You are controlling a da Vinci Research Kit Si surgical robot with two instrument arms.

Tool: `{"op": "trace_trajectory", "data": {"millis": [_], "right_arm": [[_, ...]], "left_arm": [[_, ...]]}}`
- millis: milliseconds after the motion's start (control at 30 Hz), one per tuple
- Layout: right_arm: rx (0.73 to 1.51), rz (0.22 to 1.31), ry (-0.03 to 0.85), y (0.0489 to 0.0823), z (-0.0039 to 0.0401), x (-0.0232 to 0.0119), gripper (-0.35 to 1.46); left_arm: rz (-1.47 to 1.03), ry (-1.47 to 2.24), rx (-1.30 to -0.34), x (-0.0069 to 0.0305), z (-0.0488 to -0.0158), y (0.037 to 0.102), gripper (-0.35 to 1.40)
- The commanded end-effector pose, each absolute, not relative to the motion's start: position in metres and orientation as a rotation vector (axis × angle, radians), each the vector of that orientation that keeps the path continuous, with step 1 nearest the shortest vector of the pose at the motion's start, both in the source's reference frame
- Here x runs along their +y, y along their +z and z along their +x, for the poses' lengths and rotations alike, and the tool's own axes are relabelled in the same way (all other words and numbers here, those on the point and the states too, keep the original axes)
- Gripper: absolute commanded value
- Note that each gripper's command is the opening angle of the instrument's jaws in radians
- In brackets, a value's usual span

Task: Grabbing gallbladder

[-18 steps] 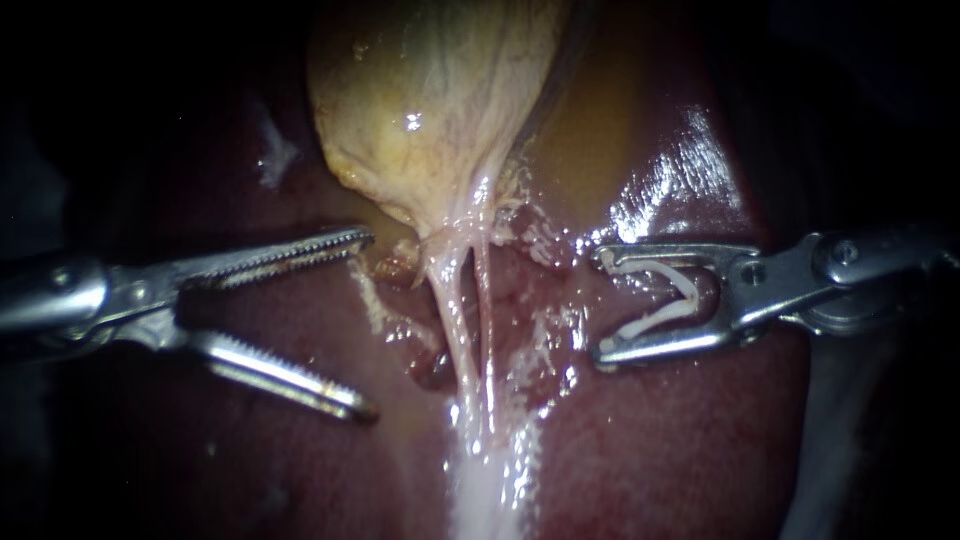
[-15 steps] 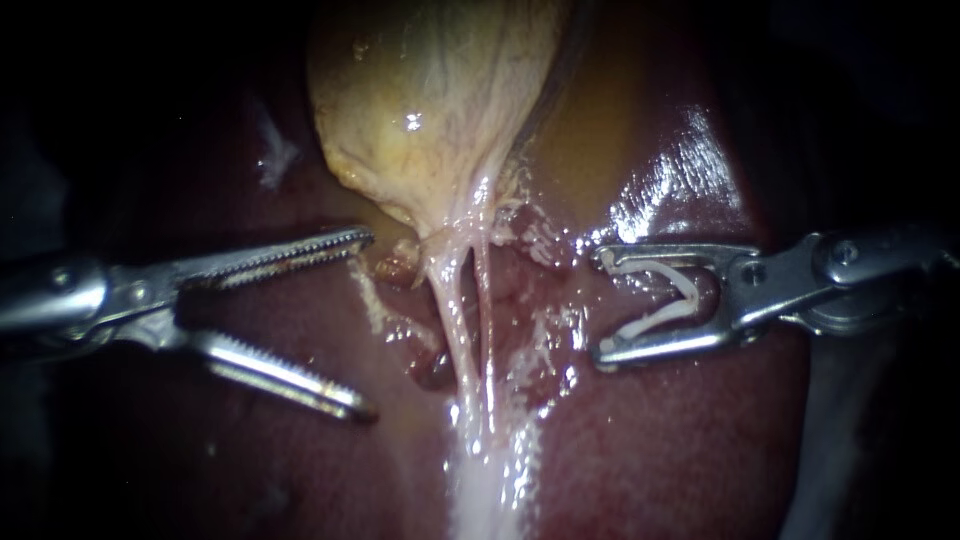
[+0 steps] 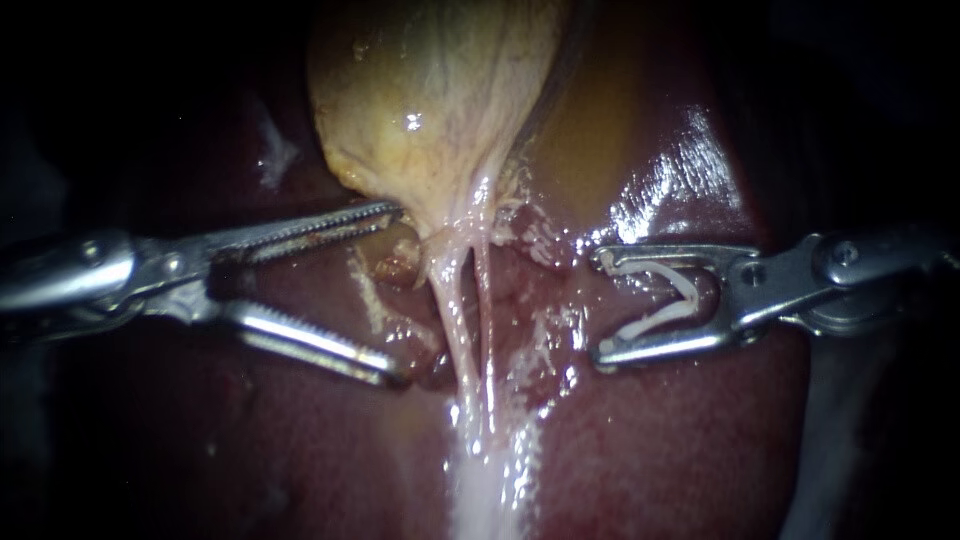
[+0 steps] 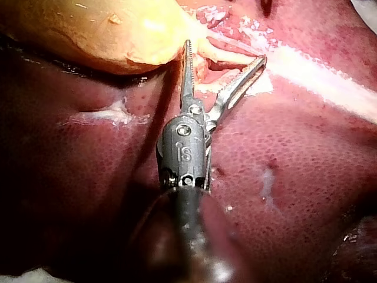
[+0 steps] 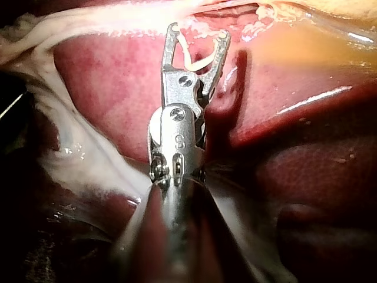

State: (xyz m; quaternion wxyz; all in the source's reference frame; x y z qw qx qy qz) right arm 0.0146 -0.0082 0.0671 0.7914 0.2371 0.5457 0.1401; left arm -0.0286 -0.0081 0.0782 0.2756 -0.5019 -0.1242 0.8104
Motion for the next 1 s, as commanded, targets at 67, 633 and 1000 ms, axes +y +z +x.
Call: {"op": "trace_trajectory", "data": {"millis": [67,633,1000], "right_arm": [[1.174,0.510,0.302,0.0671,0.0146,-0.0082,0.50],[1.174,0.510,0.302,0.0671,0.0147,-0.0082,0.50],[1.174,0.510,0.302,0.0671,0.0147,-0.0082,0.50]], "left_arm": [[-1.343,2.178,-0.327,-0.0077,-0.0286,0.0788,0.83],[-1.322,2.158,-0.331,-0.0070,-0.0289,0.0812,0.22],[-1.296,2.166,-0.327,-0.0068,-0.0282,0.0818,-0.05]]}}
